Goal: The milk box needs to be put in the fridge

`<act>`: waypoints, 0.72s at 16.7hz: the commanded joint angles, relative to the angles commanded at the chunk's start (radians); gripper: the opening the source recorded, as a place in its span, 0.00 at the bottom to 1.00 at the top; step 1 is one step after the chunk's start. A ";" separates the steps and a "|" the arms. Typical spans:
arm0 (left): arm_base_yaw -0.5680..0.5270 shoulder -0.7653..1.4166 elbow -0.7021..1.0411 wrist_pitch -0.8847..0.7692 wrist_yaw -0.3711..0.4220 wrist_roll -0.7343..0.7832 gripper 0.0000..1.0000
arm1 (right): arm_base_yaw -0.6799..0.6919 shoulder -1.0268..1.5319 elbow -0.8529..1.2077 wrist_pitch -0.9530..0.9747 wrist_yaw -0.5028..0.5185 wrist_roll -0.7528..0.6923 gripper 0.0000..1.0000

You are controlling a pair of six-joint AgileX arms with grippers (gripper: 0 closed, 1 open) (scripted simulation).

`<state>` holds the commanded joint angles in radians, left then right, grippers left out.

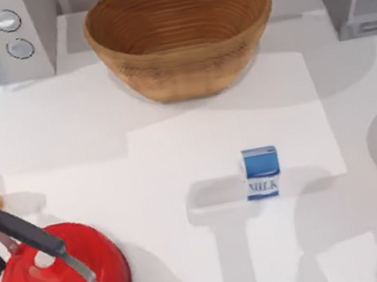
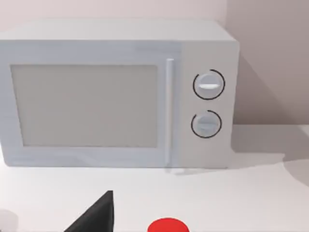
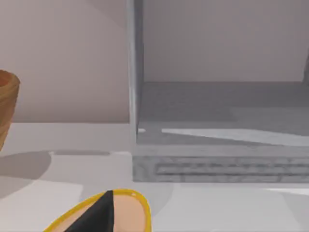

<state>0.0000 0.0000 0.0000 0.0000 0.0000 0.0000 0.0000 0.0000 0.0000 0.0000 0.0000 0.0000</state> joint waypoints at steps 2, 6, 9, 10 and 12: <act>0.000 0.000 0.000 0.000 0.000 0.000 1.00 | 0.000 0.000 0.000 0.000 0.000 0.000 1.00; 0.000 0.000 0.000 0.000 0.000 0.000 1.00 | 0.057 0.106 0.102 -0.032 -0.037 -0.047 1.00; 0.000 0.000 0.000 0.000 0.000 0.000 1.00 | 0.131 0.298 0.254 -0.089 -0.111 -0.140 1.00; 0.000 0.000 0.000 0.000 0.000 0.000 1.00 | 0.156 0.382 0.312 -0.111 -0.144 -0.181 1.00; 0.000 0.000 0.000 0.000 0.000 0.000 1.00 | 0.206 0.583 0.433 -0.158 -0.222 -0.275 1.00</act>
<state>0.0000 0.0000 0.0000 0.0000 0.0000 0.0000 0.2062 0.5828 0.4334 -0.1576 -0.2223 -0.2752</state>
